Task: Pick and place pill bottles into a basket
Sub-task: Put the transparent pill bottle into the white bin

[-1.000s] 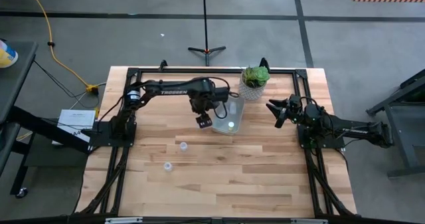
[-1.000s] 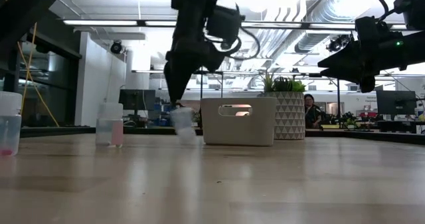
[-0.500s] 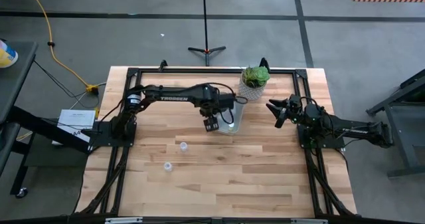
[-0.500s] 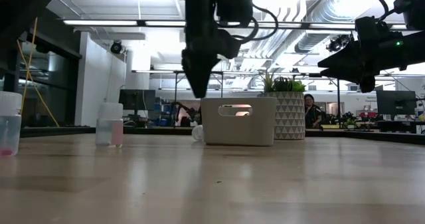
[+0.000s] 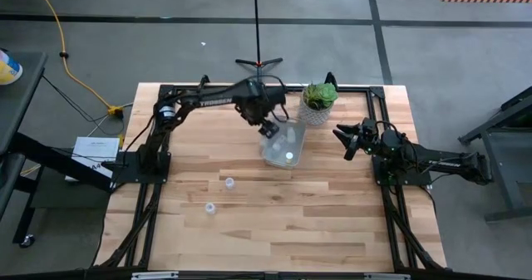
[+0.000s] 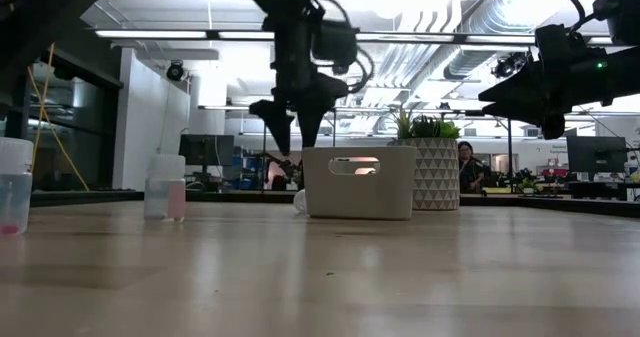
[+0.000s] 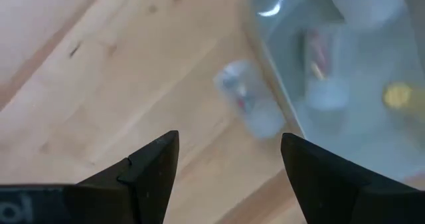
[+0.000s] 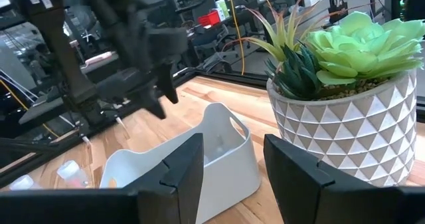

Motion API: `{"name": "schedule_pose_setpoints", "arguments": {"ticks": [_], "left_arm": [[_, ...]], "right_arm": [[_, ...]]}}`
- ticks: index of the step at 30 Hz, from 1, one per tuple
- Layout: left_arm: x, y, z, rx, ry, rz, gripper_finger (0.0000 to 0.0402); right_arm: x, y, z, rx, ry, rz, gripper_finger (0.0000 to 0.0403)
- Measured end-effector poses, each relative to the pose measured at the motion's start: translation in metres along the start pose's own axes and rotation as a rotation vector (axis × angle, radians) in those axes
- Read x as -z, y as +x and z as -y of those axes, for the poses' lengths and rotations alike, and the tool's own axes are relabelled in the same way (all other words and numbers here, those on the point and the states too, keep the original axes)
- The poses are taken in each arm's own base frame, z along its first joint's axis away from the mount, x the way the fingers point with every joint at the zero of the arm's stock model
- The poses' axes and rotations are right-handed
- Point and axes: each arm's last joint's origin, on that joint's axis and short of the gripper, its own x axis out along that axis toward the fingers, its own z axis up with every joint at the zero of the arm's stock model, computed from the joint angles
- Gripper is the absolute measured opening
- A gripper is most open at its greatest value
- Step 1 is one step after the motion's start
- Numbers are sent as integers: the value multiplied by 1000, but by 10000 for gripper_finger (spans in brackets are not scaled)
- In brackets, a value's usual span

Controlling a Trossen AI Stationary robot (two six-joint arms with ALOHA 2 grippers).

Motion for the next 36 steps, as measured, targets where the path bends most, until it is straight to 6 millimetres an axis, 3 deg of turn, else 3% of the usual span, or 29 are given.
{"name": "schedule_pose_setpoints", "arguments": {"ticks": [9,15,23,36], "left_arm": [[-7,13,-3,38,-52,-11,301],[-3,35,-11,1,-80,-47,301],[1,61,-11,135,-105,-65,301],[-3,61,-9,153,-118,-27,301]], "right_arm": [[0,0,0,0,0,-1,149],[0,0,0,-4,8,-3,149],[1,0,0,-3,6,-11,149],[4,3,1,15,-5,-47,149]]}}
